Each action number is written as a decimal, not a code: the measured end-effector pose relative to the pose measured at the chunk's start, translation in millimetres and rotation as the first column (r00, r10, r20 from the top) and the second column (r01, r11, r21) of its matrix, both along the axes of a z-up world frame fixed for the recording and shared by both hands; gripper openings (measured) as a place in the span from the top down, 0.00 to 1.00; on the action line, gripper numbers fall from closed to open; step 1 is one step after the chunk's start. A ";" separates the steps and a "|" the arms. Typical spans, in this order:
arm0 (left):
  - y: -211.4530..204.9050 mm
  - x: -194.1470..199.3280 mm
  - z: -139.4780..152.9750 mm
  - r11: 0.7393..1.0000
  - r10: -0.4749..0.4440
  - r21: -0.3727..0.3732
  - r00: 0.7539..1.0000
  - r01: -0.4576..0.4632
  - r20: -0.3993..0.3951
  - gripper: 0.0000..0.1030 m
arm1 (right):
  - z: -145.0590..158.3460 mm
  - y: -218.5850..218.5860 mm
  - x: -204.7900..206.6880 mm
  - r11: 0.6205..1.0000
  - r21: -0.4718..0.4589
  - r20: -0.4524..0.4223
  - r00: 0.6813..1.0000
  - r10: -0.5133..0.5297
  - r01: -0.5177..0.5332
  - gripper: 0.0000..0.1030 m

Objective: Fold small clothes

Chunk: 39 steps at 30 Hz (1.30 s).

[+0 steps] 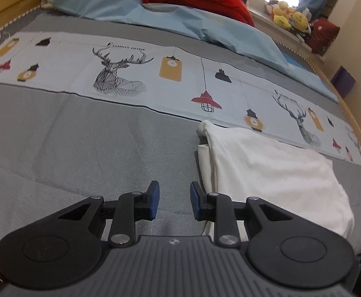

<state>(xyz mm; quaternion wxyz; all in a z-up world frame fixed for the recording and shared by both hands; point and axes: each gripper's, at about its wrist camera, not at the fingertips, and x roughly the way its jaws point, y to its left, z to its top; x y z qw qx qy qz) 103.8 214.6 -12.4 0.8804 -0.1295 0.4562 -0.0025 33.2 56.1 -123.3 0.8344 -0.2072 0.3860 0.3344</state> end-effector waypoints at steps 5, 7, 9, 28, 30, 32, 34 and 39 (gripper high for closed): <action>2.2 16.1 -11.2 0.998 0.001 -0.057 0.999 -0.004 -0.050 0.61 | 18.7 -14.9 5.1 0.993 0.109 -0.005 0.999 -0.035 0.035 0.95; 2.6 23.5 -17.9 0.991 -0.007 -0.134 0.997 -0.003 -0.080 0.49 | 34.7 -23.6 2.4 0.986 0.161 0.009 0.999 -0.053 0.051 0.95; 4.4 33.6 -27.7 0.972 -0.018 -0.236 0.992 -0.013 -0.126 0.35 | 49.8 -33.9 -1.8 0.977 0.206 0.025 0.998 -0.063 0.056 0.95; -36.2 114.9 -81.8 0.878 -0.095 -0.475 0.954 -0.054 -0.284 0.91 | 95.1 -88.3 -3.0 0.912 0.399 -0.017 0.995 -0.095 0.094 0.95; -12.3 104.9 -61.3 0.860 -0.036 -0.504 0.978 -0.076 -0.208 0.91 | 99.9 -81.8 1.7 0.887 0.449 -0.044 0.995 -0.095 0.104 0.95; 12.3 91.4 -40.9 0.859 0.027 -0.504 0.991 -0.091 -0.132 0.92 | 110.7 -75.5 2.7 0.843 0.529 -0.050 0.996 -0.077 0.092 0.95; 33.8 75.9 -24.4 0.863 0.089 -0.493 0.994 -0.111 -0.069 0.92 | 121.4 -73.8 4.8 0.782 0.617 -0.073 0.996 -0.059 0.092 0.96; 33.1 70.4 -9.3 0.901 0.098 -0.419 0.994 -0.113 -0.058 0.92 | 123.8 -85.0 7.6 0.710 0.688 -0.149 0.987 -0.065 0.151 1.00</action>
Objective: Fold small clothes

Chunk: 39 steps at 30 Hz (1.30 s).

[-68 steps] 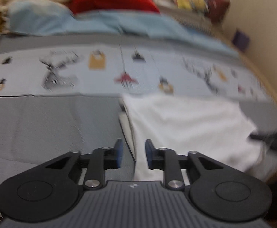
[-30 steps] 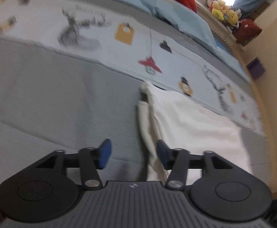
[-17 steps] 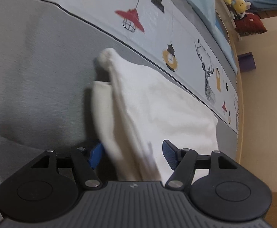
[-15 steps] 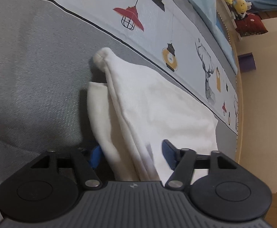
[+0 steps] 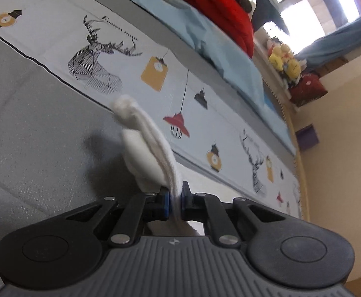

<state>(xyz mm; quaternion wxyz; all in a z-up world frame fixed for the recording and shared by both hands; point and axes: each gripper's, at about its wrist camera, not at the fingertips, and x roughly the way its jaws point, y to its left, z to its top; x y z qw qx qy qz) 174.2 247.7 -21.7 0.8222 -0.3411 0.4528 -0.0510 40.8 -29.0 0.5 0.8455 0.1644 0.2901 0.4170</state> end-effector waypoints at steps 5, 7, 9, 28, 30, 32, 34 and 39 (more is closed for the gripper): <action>-59.6 24.1 16.5 0.993 -0.110 0.036 0.993 0.109 0.044 0.92 | -8.6 -38.1 -0.7 0.994 -0.034 -0.040 0.994 -0.102 0.101 1.00; -94.3 34.1 21.8 0.985 -0.168 0.043 0.984 0.166 0.064 0.92 | -8.6 -60.4 -5.0 0.987 -0.048 -0.028 0.987 -0.158 0.156 1.00; -136.3 42.6 26.0 0.971 -0.236 0.050 0.968 0.232 0.087 0.92 | -7.1 -86.7 -10.7 0.974 -0.061 -0.010 0.976 -0.218 0.217 1.00; -271.1 15.3 -15.5 0.687 -0.689 0.255 0.722 0.680 -0.066 0.68 | -76.9 -268.4 -35.7 0.662 -0.372 -0.287 0.598 -0.748 0.650 0.96; -271.7 2.0 -30.3 0.603 -0.741 0.307 0.660 0.736 -0.126 0.68 | -74.0 -269.1 -29.3 0.677 -0.323 -0.284 0.615 -0.736 0.661 0.89; -272.1 -8.3 -47.4 0.544 -0.771 0.320 0.613 0.775 -0.172 0.68 | -75.3 -263.5 -12.5 0.703 -0.304 -0.286 0.642 -0.711 0.643 0.62; -270.8 -17.0 -68.5 0.495 -0.777 0.350 0.585 0.795 -0.232 0.69 | -83.0 -260.5 6.5 0.739 -0.310 -0.340 0.657 -0.673 0.598 0.49; -270.5 -22.6 -81.3 0.449 -0.788 0.387 0.561 0.806 -0.253 0.69 | -107.9 -258.6 20.1 0.749 -0.334 -0.443 0.606 -0.661 0.572 0.68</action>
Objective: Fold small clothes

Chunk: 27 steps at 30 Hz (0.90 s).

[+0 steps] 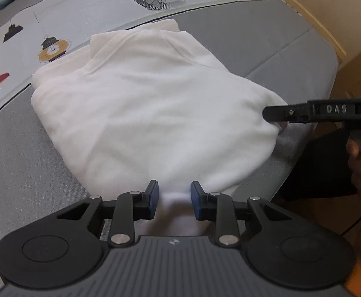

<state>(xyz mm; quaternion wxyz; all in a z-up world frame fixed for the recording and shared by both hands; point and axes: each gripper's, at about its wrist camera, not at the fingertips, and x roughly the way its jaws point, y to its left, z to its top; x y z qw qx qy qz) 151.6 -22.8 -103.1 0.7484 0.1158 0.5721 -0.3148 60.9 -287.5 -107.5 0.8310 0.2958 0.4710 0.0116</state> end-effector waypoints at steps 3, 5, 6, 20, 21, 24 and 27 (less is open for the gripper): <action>5.0 2.8 1.6 1.000 0.015 -0.015 1.000 -0.015 -0.009 0.70 | 11.4 8.1 -3.0 0.997 -0.058 0.049 0.998 0.043 -0.041 0.93; 7.4 2.3 2.4 1.000 0.014 -0.022 1.000 -0.014 -0.008 0.70 | 21.2 10.8 -7.8 0.993 -0.098 0.077 0.995 0.071 -0.063 0.95; 9.4 1.1 3.4 1.000 0.009 -0.027 1.000 -0.009 -0.005 0.70 | 26.4 11.7 -11.2 0.989 -0.126 0.076 0.994 0.084 -0.074 0.95; 16.6 6.5 -3.7 0.999 -0.038 0.007 0.999 0.038 -0.037 0.70 | 63.5 19.1 10.7 0.943 -0.302 0.027 0.987 0.156 -0.141 0.80; 10.5 8.3 -4.8 0.999 -0.045 0.012 0.998 0.045 -0.036 0.69 | 72.1 18.0 16.0 0.934 -0.329 0.052 0.985 0.162 -0.137 0.80; -1.0 5.4 -5.7 0.998 -0.053 0.020 0.998 0.053 -0.038 0.69 | 94.8 6.4 36.1 0.926 -0.355 0.138 0.973 0.185 -0.126 0.78; -1.2 10.7 -7.9 0.999 -0.044 0.014 0.998 0.045 -0.050 0.69 | 99.0 3.7 68.2 0.929 -0.329 0.174 0.956 0.237 -0.171 0.65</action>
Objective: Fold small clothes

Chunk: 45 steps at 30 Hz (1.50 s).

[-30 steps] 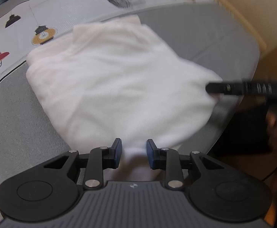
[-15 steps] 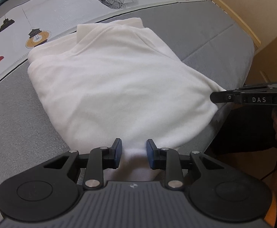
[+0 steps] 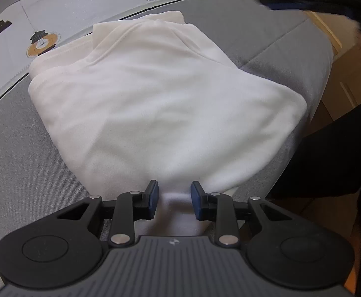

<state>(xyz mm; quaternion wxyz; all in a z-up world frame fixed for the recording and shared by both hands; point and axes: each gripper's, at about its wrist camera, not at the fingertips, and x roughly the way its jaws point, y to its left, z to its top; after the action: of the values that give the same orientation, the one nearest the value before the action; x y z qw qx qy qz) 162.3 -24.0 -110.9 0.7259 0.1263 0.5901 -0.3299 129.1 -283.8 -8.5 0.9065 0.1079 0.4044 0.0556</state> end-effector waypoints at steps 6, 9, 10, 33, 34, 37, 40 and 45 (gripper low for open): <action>19.4 11.1 19.6 0.990 0.114 -0.086 0.994 -0.113 0.004 0.69 | -53.4 11.7 67.2 0.996 0.079 -0.154 0.986 0.058 -0.046 0.57; 37.8 25.4 23.7 0.970 0.214 -0.118 0.977 -0.213 -0.002 0.69 | -84.4 13.4 84.1 0.992 0.128 -0.209 0.977 0.032 -0.005 0.61; 40.9 29.4 23.2 0.966 0.235 -0.108 0.972 -0.233 0.005 0.69 | -92.1 14.8 88.2 0.990 0.140 -0.228 0.973 0.031 0.002 0.79; 80.4 107.2 -25.7 0.760 0.613 -0.159 0.776 -0.631 -0.148 0.88 | -112.5 4.2 98.7 0.979 0.198 -0.321 0.941 0.108 -0.045 0.69; 80.7 108.3 -22.0 0.767 0.604 -0.170 0.786 -0.619 -0.134 0.89 | -112.4 5.3 101.4 0.976 0.211 -0.313 0.943 0.114 -0.048 0.79; 84.8 112.0 -2.2 0.776 0.596 -0.224 0.801 -0.590 -0.047 0.92 | -107.0 7.7 108.3 0.972 0.234 -0.276 0.957 0.091 -0.024 0.82; 92.2 113.6 29.0 0.774 0.606 -0.301 0.789 -0.557 0.100 0.93 | -87.8 9.1 114.3 0.960 0.281 -0.172 0.983 0.065 -0.015 0.84; 97.9 114.3 66.6 0.731 0.680 -0.373 0.651 -0.571 0.336 0.84 | -50.7 17.3 123.4 0.980 0.197 0.099 0.995 -0.007 -0.013 0.87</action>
<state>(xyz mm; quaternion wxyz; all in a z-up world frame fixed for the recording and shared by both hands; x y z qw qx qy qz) 276.6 73.9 -44.3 0.9203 -0.0999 0.3684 -0.0853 252.5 -266.5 -59.2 0.9102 0.1937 0.3515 0.1020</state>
